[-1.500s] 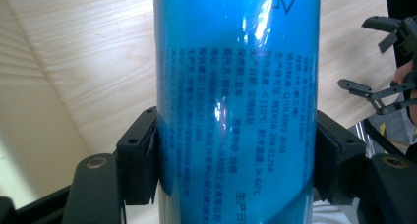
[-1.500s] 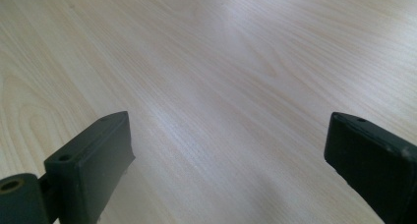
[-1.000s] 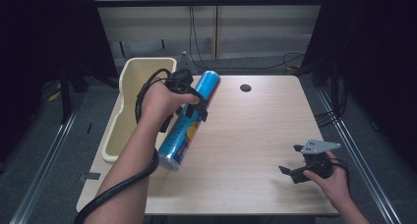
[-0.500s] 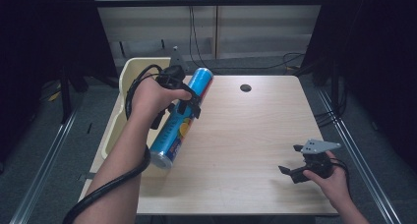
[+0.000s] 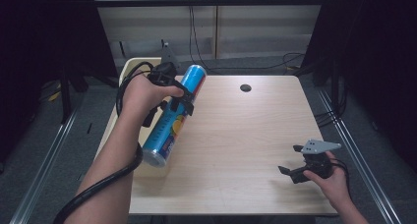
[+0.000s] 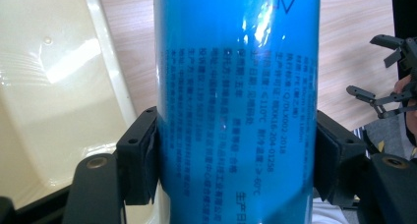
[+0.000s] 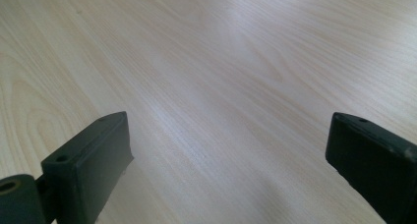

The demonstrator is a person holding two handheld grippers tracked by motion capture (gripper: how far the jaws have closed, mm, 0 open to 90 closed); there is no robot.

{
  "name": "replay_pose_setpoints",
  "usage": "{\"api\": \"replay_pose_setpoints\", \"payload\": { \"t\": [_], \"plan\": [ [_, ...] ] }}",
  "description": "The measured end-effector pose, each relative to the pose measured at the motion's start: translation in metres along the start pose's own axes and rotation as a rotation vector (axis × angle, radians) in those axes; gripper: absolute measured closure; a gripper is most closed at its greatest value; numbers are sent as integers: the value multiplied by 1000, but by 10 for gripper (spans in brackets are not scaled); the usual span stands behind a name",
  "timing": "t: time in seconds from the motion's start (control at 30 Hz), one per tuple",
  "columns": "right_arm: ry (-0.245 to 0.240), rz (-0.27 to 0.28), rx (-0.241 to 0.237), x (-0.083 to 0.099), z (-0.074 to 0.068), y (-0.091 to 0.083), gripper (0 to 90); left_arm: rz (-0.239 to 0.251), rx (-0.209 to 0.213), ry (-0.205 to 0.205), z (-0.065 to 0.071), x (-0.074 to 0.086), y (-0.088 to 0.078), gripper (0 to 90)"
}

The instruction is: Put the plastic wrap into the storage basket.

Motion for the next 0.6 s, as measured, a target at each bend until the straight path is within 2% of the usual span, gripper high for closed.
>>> {"api": "replay_pose_setpoints", "payload": {
  "t": [0.3,0.33,0.47,0.6],
  "plan": [
    [-6,6,-12,-1,-2,0,21,14,-8,-24,-9,1,-9,323],
    [-6,6,-13,-1,-2,0,21,20,-11,-36,-9,1,-9,323],
    [-6,3,-10,0,-2,1,20,21,-30,-34,-16,3,-15,323],
    [-7,3,-6,-1,-2,1,20,36,-32,-48,-20,4,-20,323]
  ]
}}
Point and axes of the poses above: each handheld gripper's, and its own axes: y roughly forward along the jaws, x roughly out of its underside, z roughly to its right, the point moved 10 cm from there along y, roughly forward along the jaws
